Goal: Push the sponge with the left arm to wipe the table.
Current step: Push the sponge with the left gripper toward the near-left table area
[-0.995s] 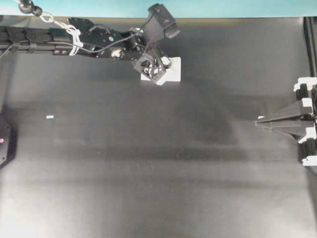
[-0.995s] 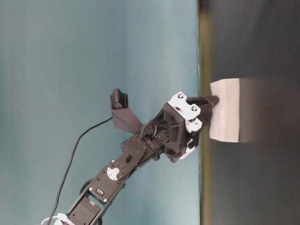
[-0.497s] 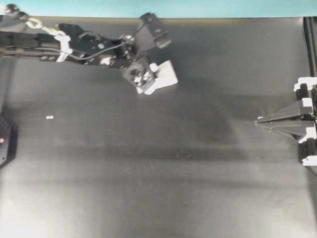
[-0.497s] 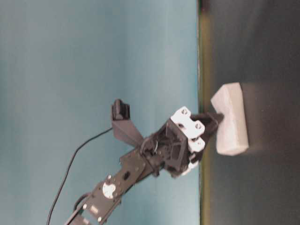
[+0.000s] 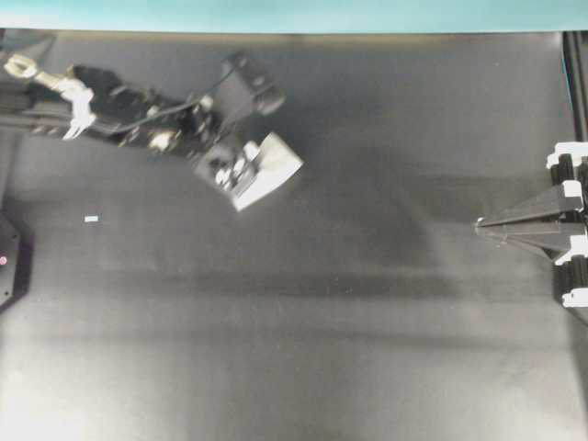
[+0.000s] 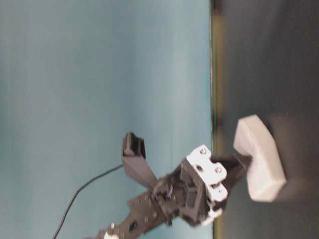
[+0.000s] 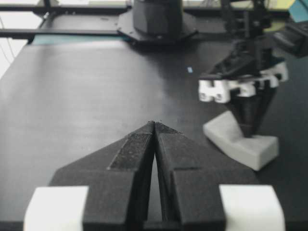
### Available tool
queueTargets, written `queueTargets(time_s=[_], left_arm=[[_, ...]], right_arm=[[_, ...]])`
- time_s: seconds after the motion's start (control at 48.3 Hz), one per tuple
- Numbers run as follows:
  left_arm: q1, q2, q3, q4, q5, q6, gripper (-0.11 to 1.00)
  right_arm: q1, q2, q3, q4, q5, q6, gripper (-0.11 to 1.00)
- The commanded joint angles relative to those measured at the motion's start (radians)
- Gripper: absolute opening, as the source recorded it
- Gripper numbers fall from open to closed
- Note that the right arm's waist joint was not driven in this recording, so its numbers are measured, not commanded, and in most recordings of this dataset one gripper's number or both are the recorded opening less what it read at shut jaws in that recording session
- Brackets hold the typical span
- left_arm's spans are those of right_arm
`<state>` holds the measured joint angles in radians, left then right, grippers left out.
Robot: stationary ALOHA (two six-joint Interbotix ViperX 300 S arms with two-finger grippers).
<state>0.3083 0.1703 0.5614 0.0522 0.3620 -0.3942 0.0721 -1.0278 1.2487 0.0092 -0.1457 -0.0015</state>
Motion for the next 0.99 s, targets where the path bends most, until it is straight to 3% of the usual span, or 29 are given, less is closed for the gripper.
queueTargets(time_s=[0.0,0.311,0.725,0.974], left_arm=[[-0.06,-0.035,0.048,-0.005,0.003,-0.035,0.08],[-0.186,-0.14,0.144,-0.003,0.009,-0.147,0.08],[-0.486,-0.295,0.252,-0.003,0.011,-0.236,0.06],[-0.6,-0.304,0.318,-0.003,-0.003,-0.364,0.06]], right_arm=[[0.0,0.002,-0.008,0.002,-0.009,-0.003,0.01],[0.0,-0.003,-0.008,0.003,-0.009,-0.003,0.01],[0.0,-0.005,-0.008,0.002,-0.009,-0.003,0.01],[0.0,-0.006,-0.008,0.003,-0.012,-0.002,0.01]])
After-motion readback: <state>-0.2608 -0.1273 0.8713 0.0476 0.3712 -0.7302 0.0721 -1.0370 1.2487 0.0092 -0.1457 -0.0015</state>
